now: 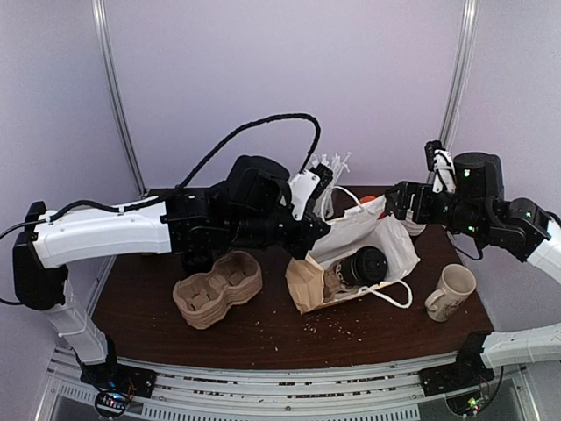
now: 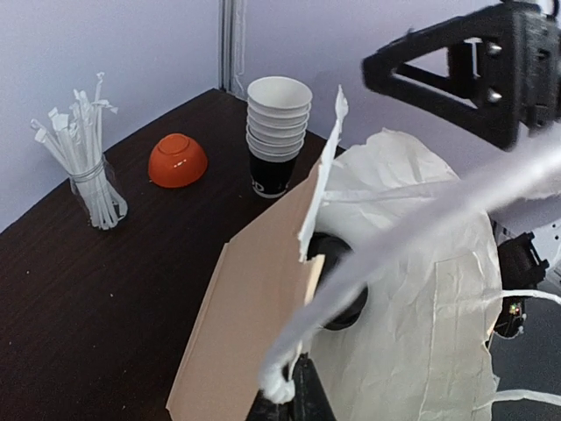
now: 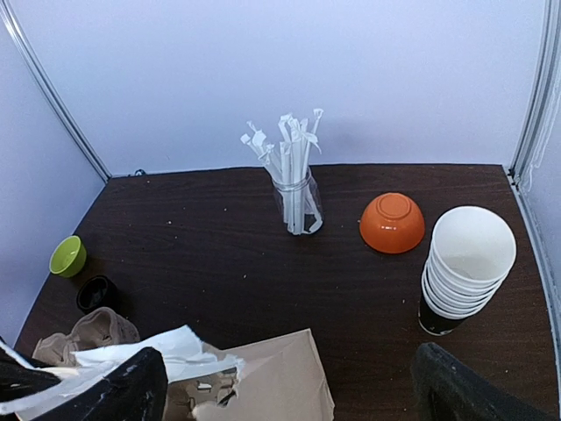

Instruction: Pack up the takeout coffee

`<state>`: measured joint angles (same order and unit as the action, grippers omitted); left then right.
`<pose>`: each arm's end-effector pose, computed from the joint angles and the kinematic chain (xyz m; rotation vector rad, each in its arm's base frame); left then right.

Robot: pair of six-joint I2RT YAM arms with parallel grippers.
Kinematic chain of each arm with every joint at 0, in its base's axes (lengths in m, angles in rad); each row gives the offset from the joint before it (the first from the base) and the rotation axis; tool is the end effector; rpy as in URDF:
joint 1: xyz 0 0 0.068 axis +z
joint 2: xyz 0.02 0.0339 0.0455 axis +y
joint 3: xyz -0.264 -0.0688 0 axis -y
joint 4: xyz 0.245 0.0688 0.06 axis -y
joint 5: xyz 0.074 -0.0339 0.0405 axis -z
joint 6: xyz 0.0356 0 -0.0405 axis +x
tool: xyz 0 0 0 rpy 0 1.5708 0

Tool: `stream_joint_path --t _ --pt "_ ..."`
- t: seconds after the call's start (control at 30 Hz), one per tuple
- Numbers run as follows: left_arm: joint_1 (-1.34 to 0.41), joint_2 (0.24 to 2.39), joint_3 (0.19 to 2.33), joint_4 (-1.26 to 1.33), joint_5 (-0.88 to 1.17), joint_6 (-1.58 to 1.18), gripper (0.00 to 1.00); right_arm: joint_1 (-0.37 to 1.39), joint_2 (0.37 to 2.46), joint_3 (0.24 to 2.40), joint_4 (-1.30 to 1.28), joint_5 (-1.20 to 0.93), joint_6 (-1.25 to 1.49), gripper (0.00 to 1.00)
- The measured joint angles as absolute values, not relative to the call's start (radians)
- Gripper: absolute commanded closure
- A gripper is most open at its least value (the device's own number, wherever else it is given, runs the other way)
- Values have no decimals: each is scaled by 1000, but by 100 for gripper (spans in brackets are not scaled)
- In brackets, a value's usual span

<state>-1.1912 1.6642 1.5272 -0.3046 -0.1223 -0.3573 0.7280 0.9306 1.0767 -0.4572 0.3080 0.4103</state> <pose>0.1502 -0.3647 0.3556 0.7817 1.9675 -0.8442 0.1555 0.1242 0.3872 -0.0876 1.8946 0.4938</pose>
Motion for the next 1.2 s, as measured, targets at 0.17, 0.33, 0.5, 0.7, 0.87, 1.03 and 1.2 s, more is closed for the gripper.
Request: stream_joint_path --t 0.17,0.33,0.5,0.7,0.87,1.03,1.2 --pt "-1140 1695 1557 -318 -90 -476 100 727 955 1196 -517 323 380 6" --pt "-1111 1721 1560 -316 -64 -583 100 726 1002 1341 -580 260 334 22" --pt "-1095 1727 1566 -316 -63 -659 100 726 1103 1440 -651 147 297 40" --pt "-1075 1727 1581 -320 -70 -716 100 726 1231 1487 -778 67 287 45" --pt "-1045 1727 1597 -336 -46 -769 100 726 1320 1551 -869 47 286 48" --pt "-1021 1727 1599 -349 -1 -855 100 726 1401 1676 -950 43 282 54" --pt "-1018 1727 1599 -364 42 -956 100 726 1436 1757 -1008 44 265 68"
